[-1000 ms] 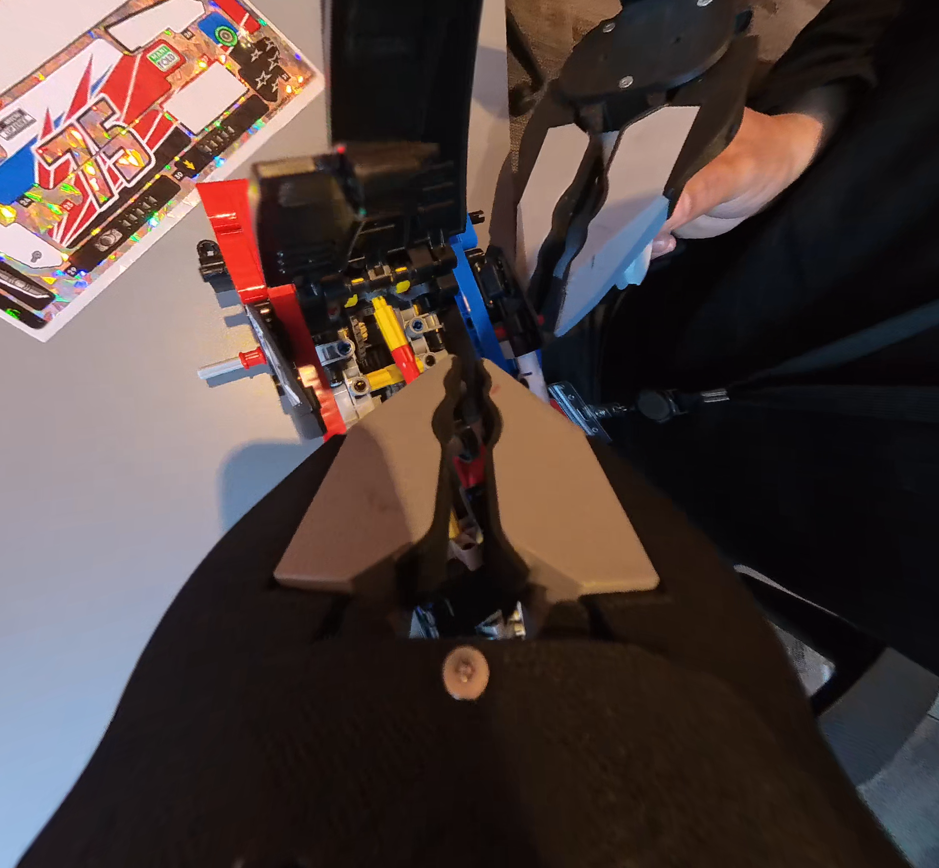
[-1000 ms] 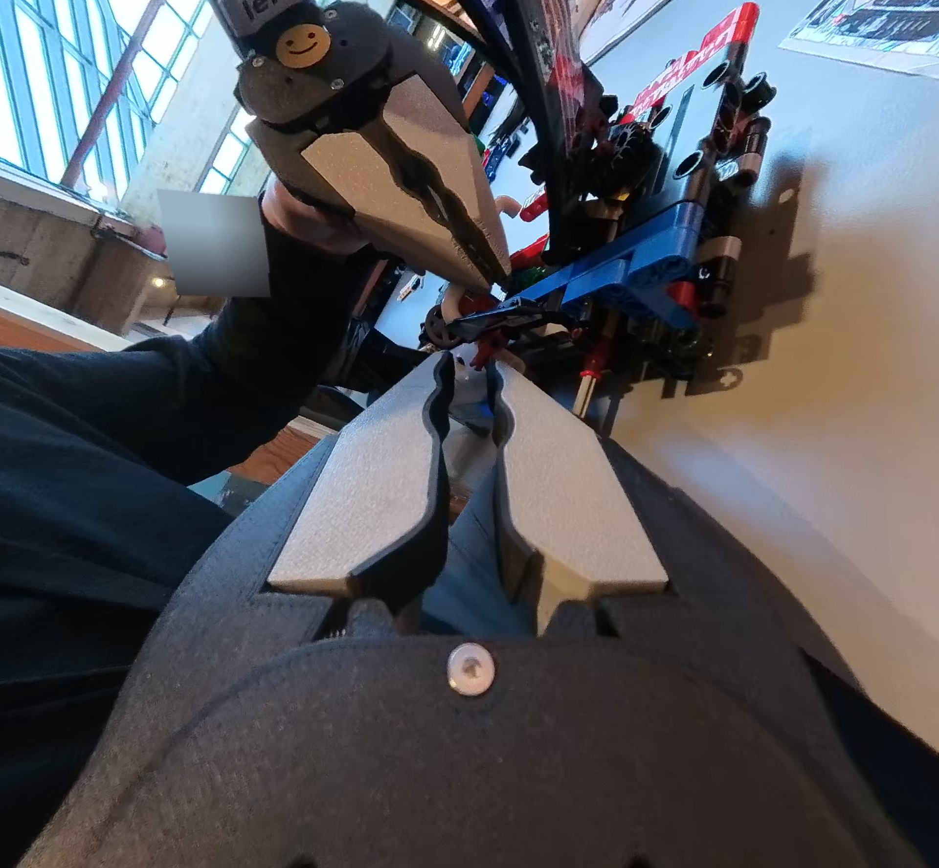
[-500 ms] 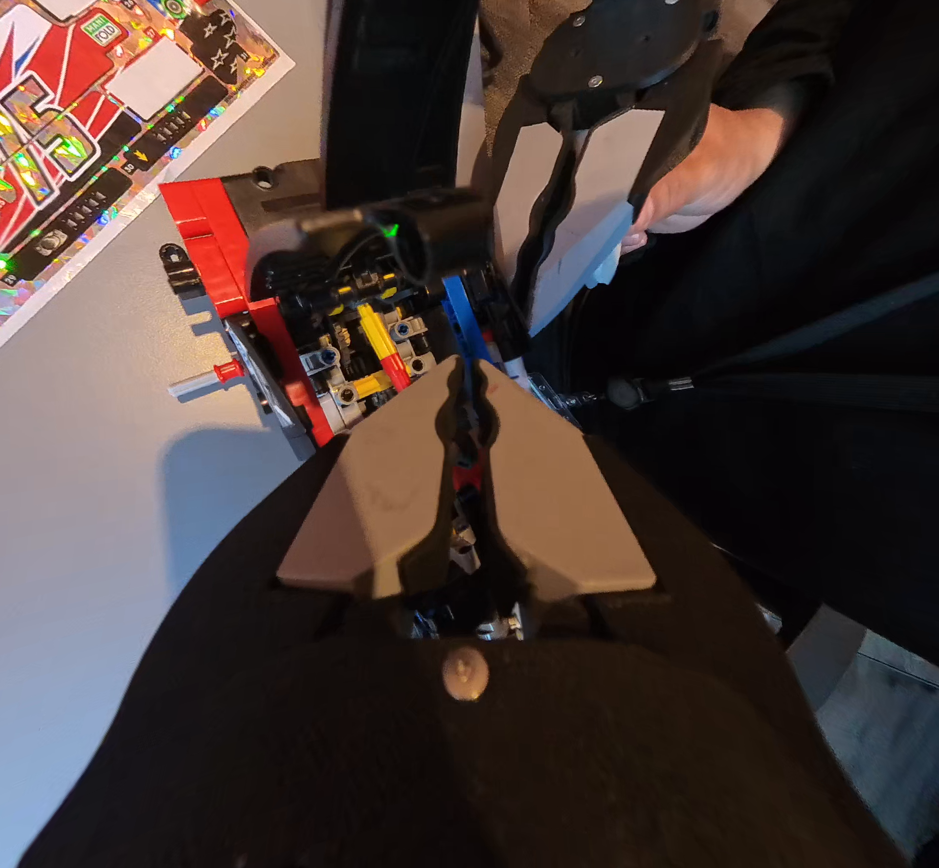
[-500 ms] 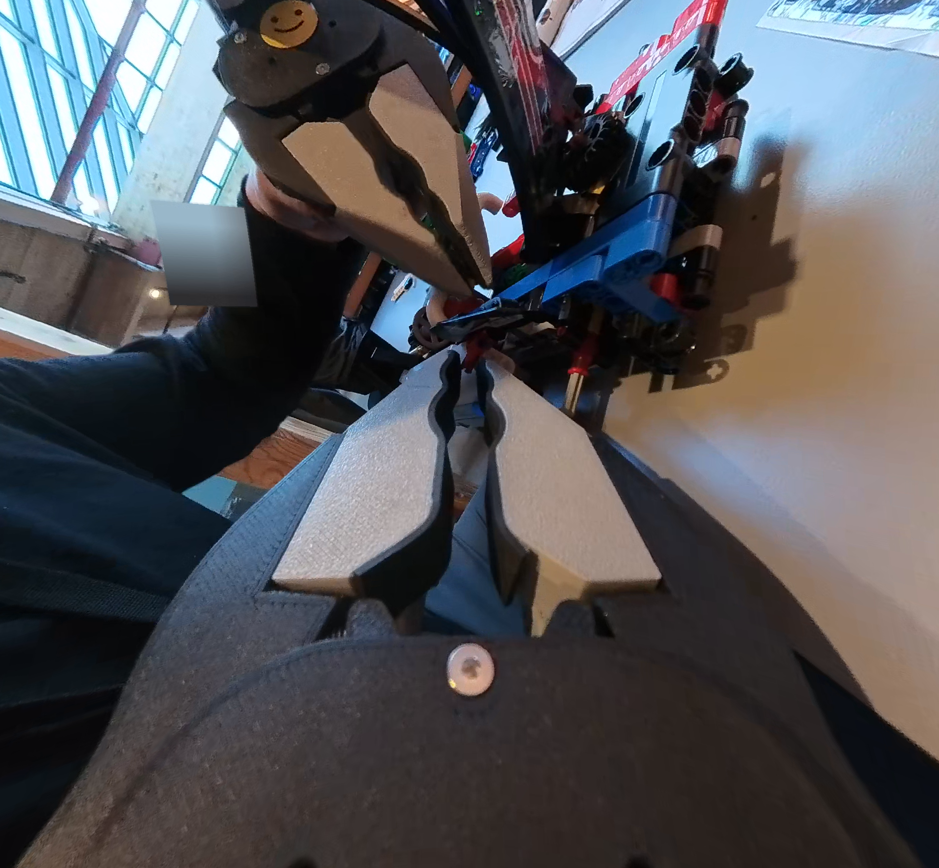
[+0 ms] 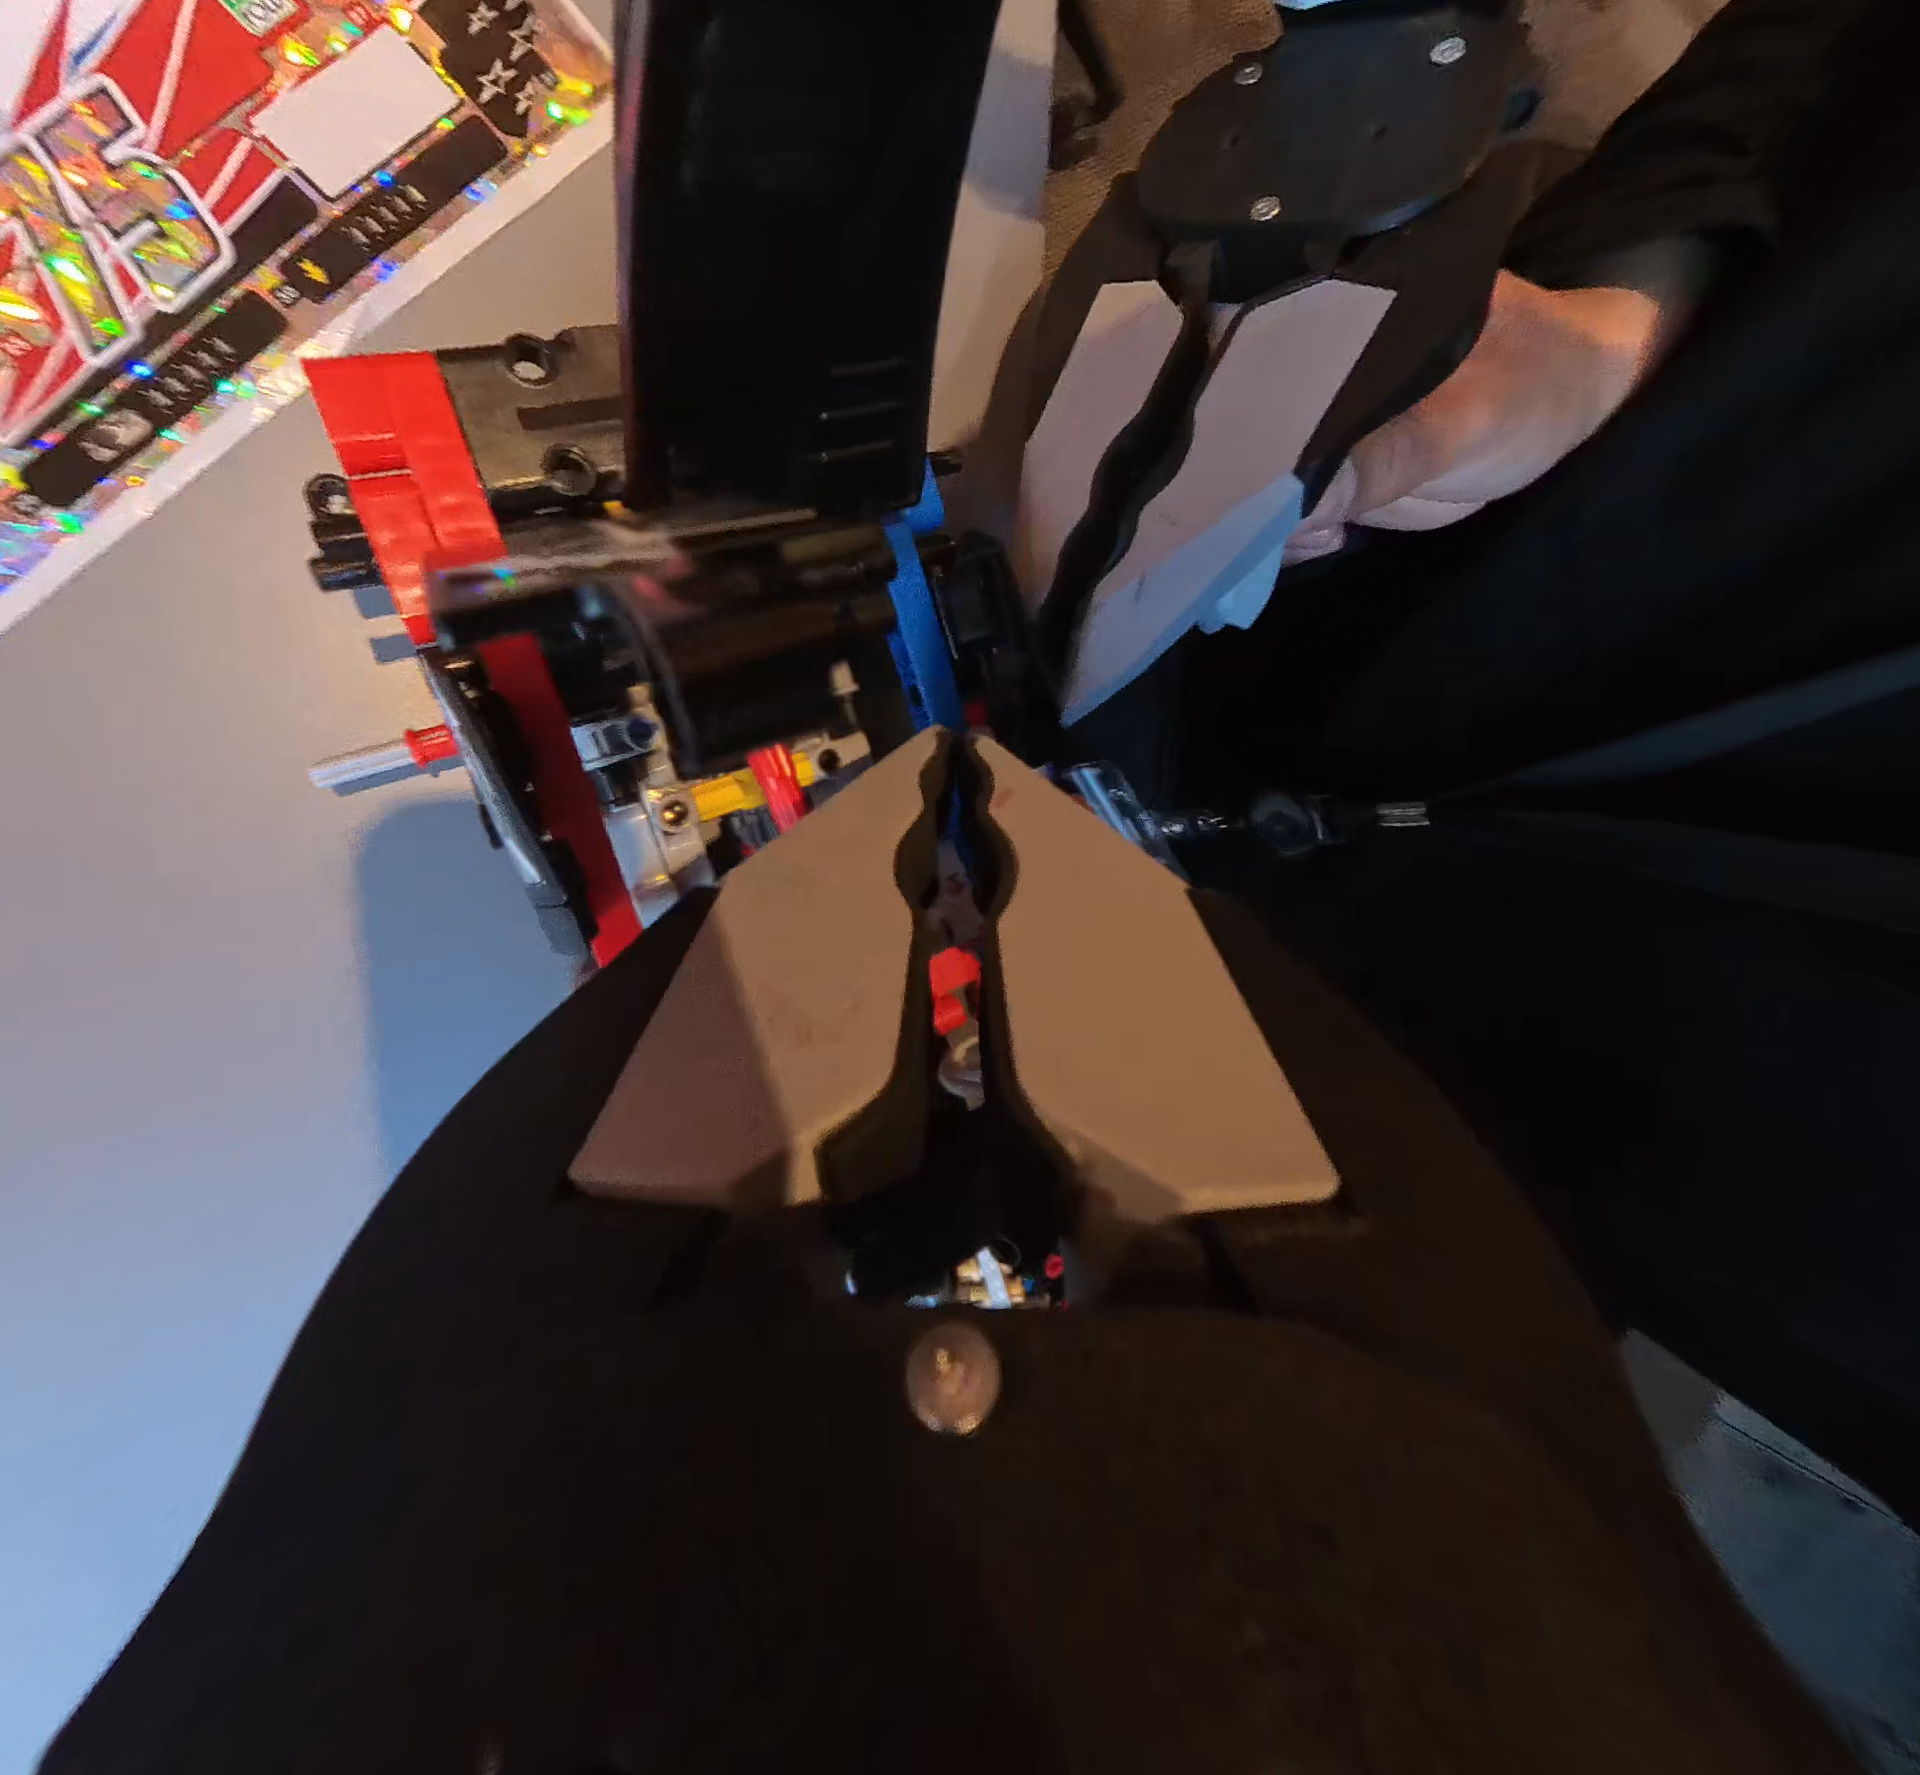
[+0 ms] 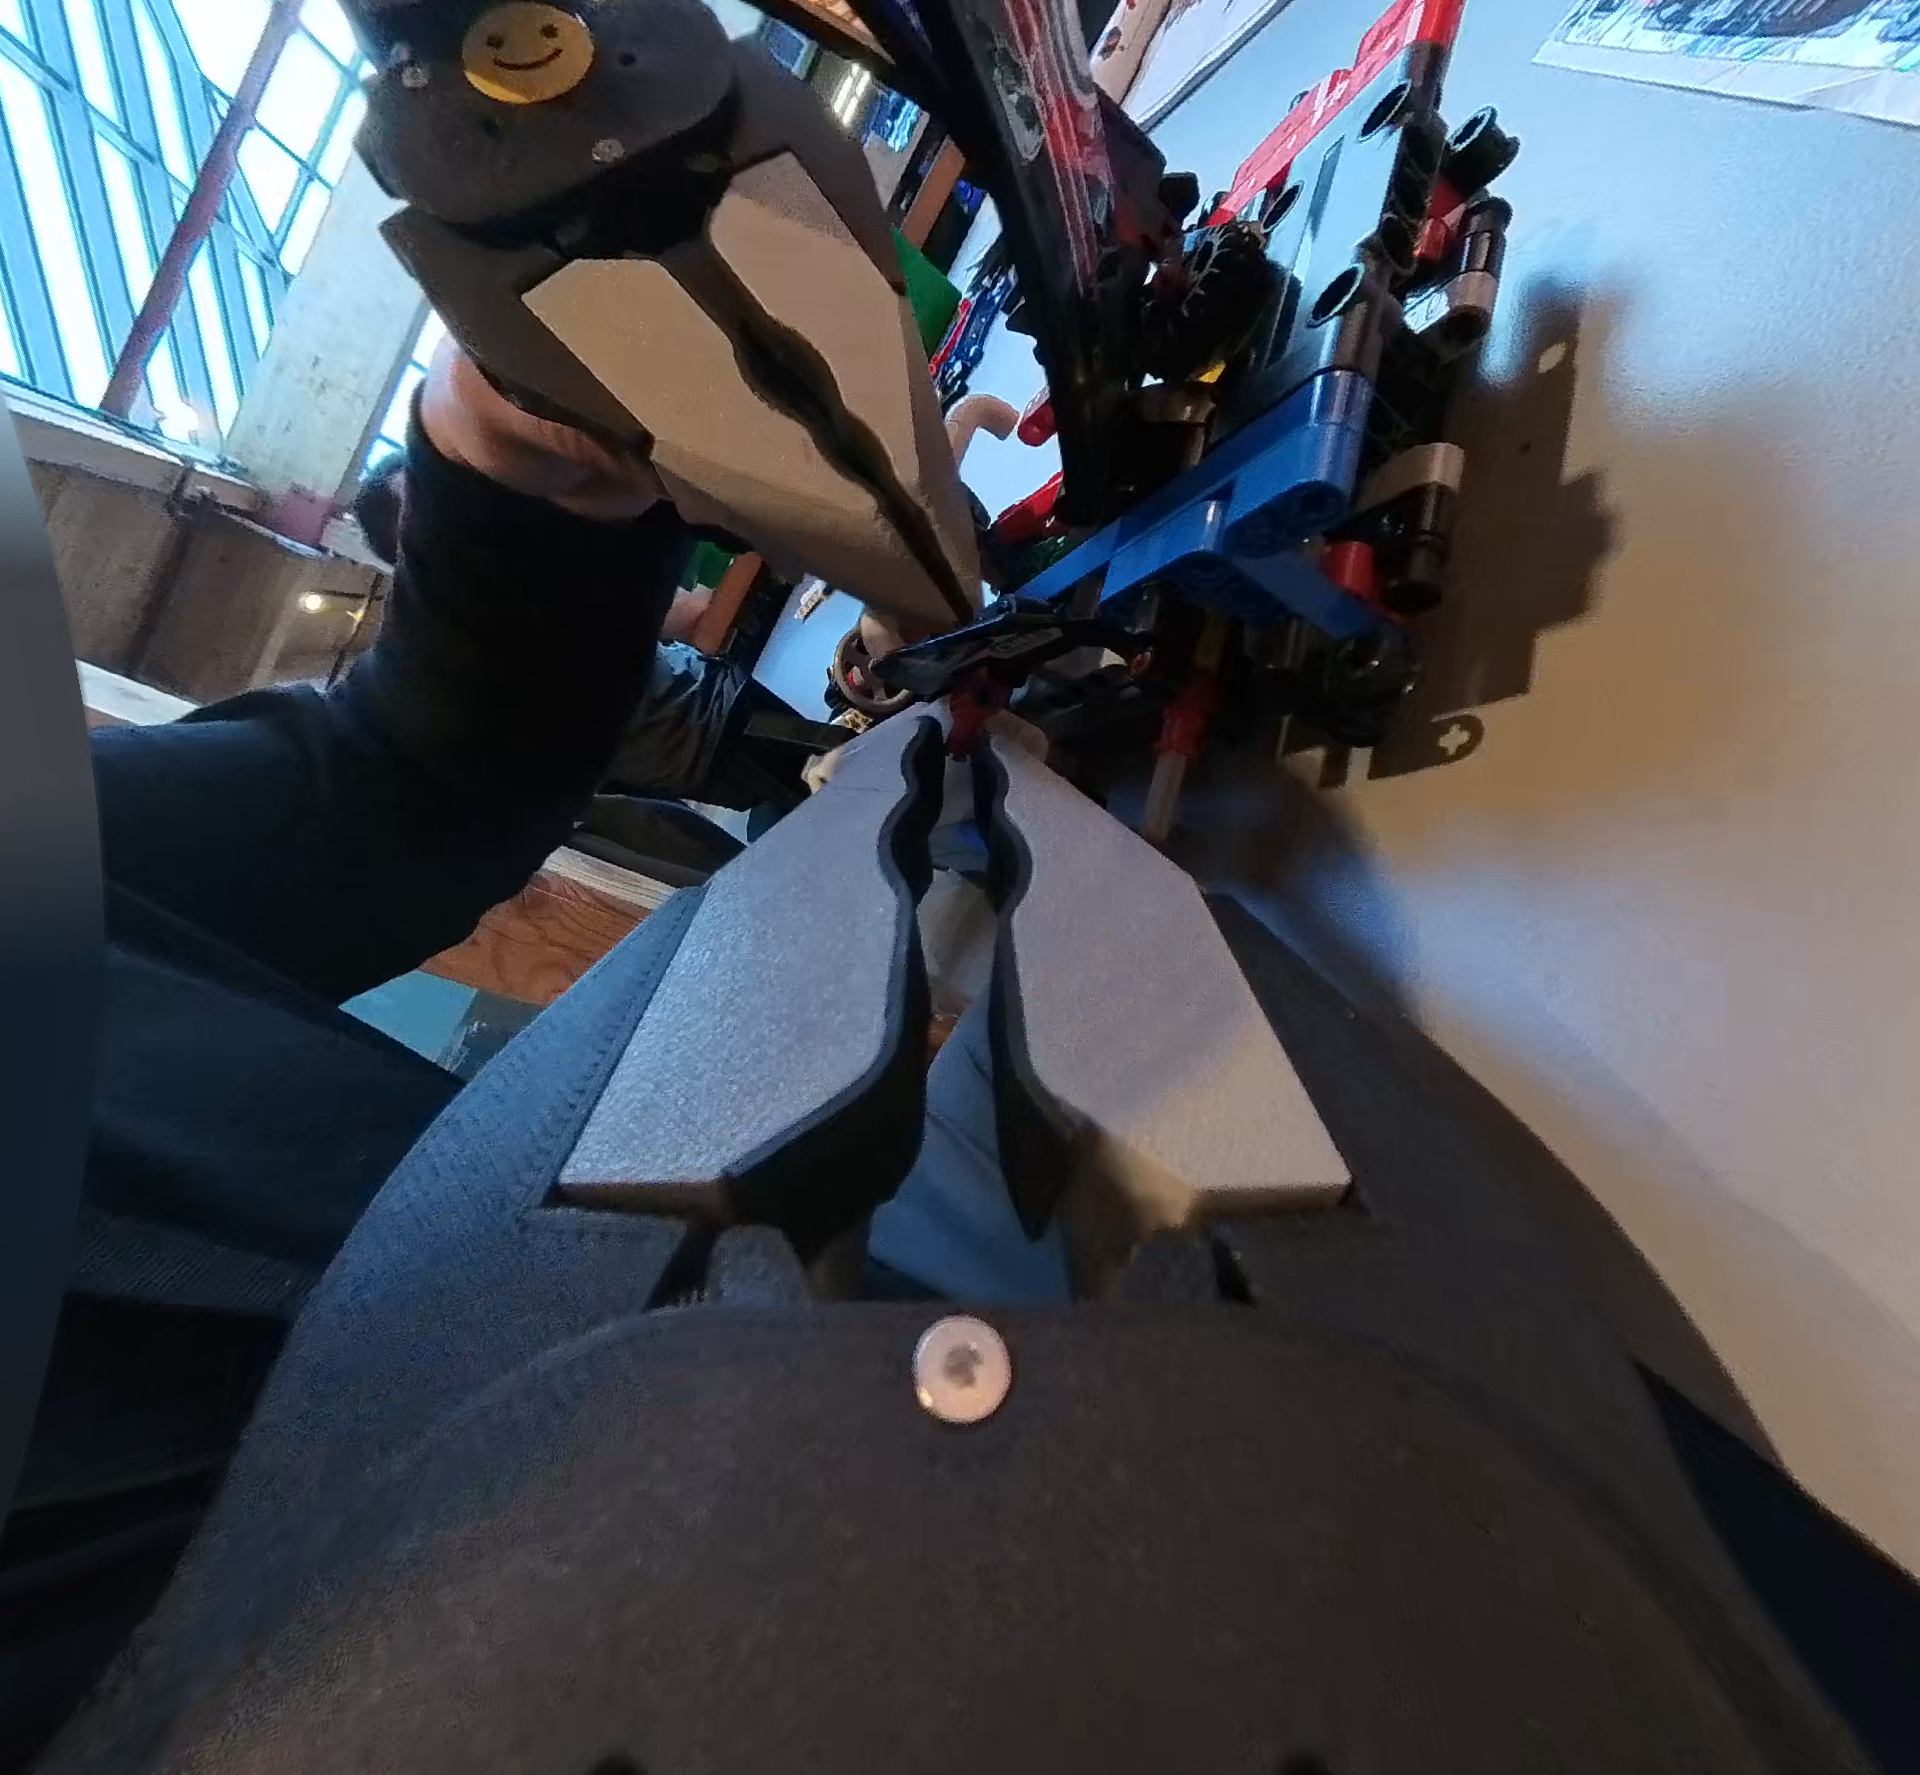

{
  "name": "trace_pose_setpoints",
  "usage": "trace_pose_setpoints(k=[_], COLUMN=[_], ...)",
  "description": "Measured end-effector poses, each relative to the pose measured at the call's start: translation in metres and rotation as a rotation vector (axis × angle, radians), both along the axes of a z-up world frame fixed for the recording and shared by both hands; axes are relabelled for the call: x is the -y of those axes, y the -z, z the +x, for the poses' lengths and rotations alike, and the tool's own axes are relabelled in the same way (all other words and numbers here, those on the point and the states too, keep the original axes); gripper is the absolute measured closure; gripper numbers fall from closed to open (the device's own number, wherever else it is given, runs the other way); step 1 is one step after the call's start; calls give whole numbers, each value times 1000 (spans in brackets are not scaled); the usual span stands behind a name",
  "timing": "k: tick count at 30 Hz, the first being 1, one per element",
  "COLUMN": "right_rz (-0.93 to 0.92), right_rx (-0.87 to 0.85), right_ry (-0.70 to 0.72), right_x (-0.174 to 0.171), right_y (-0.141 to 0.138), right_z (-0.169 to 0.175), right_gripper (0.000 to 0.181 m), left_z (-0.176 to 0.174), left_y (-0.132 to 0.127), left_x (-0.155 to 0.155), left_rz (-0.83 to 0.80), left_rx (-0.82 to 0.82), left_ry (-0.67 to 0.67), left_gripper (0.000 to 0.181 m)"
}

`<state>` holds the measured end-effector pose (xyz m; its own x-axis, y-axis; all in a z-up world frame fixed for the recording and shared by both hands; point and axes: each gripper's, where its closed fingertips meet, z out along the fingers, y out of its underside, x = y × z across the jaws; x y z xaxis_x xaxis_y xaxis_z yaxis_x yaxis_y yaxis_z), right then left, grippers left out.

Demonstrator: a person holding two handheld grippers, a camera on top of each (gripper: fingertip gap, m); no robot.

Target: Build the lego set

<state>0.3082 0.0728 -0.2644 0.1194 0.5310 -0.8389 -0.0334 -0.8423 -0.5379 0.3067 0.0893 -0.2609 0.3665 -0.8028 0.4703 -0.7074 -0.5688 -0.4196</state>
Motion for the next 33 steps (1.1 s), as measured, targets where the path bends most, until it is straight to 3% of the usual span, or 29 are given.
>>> trace_pose_setpoints(k=[5, 14, 33], right_rz=[5, 26, 9], right_rx=[-1, -1, -16], right_ry=[-9, -13, 31], right_x=[0, 0, -4], right_y=[0, 1, 1], right_z=[-1, -3, -12], right_gripper=[179, 179, 180], left_z=[-3, 0, -8], left_y=[-1, 0, 1], left_x=[1, 5, 4], left_rz=[-15, -106, -10], left_rx=[-33, -21, -51], left_ry=[5, 17, 14], left_gripper=[167, 167, 167])
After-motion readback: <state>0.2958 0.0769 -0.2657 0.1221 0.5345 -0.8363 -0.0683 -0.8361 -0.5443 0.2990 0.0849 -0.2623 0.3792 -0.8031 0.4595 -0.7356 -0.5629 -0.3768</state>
